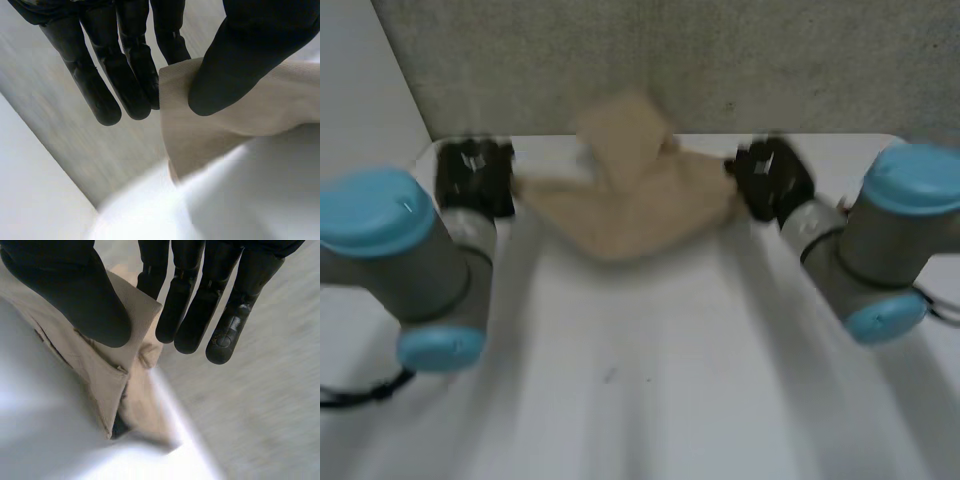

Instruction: Fold the shorts.

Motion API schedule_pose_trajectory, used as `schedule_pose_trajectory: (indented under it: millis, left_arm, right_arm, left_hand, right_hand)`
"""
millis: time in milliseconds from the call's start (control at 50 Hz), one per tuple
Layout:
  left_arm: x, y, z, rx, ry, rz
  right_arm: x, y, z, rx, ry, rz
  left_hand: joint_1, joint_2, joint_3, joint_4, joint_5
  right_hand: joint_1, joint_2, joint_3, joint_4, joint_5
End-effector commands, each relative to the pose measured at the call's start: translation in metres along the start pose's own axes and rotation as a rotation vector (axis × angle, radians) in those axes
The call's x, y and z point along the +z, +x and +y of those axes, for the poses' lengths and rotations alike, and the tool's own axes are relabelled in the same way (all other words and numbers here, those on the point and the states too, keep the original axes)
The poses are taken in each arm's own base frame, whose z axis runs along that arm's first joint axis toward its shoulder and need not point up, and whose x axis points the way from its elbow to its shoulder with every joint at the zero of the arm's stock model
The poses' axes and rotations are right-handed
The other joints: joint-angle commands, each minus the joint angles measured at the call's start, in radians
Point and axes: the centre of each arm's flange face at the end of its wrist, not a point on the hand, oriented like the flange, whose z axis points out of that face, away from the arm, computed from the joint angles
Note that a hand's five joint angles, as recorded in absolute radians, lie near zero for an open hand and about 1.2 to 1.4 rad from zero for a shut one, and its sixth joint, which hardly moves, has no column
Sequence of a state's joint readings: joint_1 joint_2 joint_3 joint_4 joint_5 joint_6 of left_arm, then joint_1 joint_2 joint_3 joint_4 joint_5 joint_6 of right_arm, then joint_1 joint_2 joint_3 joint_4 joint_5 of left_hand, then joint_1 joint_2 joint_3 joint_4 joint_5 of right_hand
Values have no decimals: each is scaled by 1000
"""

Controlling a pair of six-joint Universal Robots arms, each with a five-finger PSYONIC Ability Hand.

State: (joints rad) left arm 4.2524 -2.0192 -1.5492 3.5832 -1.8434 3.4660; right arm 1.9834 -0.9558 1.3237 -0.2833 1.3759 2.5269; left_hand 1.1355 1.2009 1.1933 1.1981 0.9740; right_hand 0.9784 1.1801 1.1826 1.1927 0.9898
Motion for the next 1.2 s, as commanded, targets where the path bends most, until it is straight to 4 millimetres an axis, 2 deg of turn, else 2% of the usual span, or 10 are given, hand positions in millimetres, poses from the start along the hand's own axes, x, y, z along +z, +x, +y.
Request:
schedule_pose_trajectory:
  millis: [20,420,560,660,840,980,1000,1020,1060,1200]
  left_arm:
    - [-19,12,45,59,-158,60]
    - [-69,-20,-7,66,-197,80]
    - [-114,-27,-16,128,-339,166]
    - [-167,-22,-11,245,-488,344]
    - [-206,-20,0,300,-515,436]
    - [-199,-14,-4,290,-450,431]
    - [-197,-14,-6,289,-439,426]
    - [-192,-14,-13,281,-409,416]
    - [-186,-14,-21,271,-375,409]
    - [-145,-9,-57,282,-189,380]
  right_arm:
    - [-16,-28,34,66,-181,-121]
    - [-61,0,13,249,-368,-172]
    - [-96,17,2,111,-506,-305]
    - [-121,15,2,20,-594,-471]
    - [-154,4,11,-7,-670,-588]
    - [-152,-3,18,0,-631,-567]
    - [-151,-3,20,3,-626,-560]
    - [-150,-1,21,6,-621,-549]
    - [-150,-1,25,18,-620,-537]
    - [-148,-4,31,44,-607,-510]
  left_hand:
    - [261,195,203,198,248]
    - [261,195,203,198,248]
    - [261,195,203,198,248]
    - [261,195,203,198,248]
    - [261,195,203,198,248]
    - [261,195,203,198,248]
    - [122,56,64,59,109]
    - [-400,-465,-458,-463,-413]
    - [-961,-1026,-1019,-1024,-974]
    - [-946,-1011,-1003,-1008,-959]
  right_hand:
    - [418,216,214,204,232]
    - [418,216,214,204,232]
    - [418,216,214,204,232]
    - [418,216,214,204,232]
    - [418,216,214,204,232]
    - [418,216,214,204,232]
    - [418,216,214,204,232]
    - [418,216,214,204,232]
    - [418,216,214,204,232]
    - [418,216,214,204,232]
